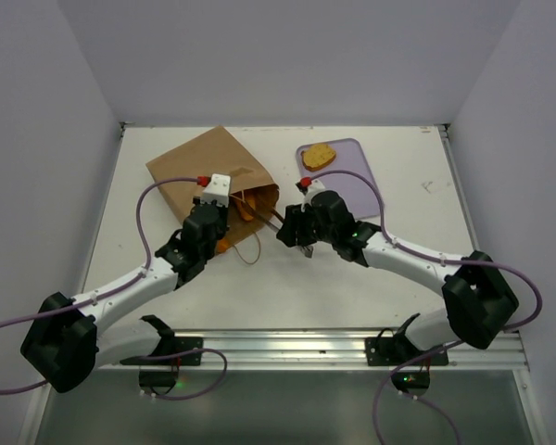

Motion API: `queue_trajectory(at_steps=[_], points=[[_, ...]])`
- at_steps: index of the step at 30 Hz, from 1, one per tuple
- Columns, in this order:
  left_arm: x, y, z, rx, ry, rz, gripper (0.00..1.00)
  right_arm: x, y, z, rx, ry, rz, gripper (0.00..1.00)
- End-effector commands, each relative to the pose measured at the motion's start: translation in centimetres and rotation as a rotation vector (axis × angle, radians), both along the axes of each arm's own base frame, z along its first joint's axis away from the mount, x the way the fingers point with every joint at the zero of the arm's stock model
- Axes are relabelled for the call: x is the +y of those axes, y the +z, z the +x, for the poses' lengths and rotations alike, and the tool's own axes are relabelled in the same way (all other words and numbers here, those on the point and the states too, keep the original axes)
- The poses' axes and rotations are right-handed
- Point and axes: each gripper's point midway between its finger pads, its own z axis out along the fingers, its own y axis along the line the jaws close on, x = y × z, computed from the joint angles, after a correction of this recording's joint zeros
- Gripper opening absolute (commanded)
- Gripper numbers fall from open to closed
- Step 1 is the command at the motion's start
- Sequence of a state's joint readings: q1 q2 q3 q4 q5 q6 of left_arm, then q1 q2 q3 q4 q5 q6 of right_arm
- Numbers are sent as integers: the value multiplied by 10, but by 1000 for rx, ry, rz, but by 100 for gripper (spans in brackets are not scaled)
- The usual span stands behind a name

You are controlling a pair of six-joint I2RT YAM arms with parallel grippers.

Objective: Take the fake bread out of the paper bag

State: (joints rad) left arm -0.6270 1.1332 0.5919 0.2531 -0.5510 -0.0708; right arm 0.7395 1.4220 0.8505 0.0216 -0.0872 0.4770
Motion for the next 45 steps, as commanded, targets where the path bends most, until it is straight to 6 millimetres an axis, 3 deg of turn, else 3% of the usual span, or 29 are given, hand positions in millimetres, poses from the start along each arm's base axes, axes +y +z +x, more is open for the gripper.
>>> queue_trajectory(at_steps=[1, 18, 31, 45], points=[[-4, 20, 6, -42, 17, -61, 0, 12, 28, 25, -111, -20, 26, 52], [-6, 18, 6, -33, 5, -63, 0, 29, 11, 50, -103, -35, 1, 59], [-6, 20, 5, -36, 6, -66, 0, 43, 0, 52, -80, -12, 4, 61], [-6, 19, 5, -33, 5, -63, 0, 45, -10, 58, -111, -64, -107, 58]])
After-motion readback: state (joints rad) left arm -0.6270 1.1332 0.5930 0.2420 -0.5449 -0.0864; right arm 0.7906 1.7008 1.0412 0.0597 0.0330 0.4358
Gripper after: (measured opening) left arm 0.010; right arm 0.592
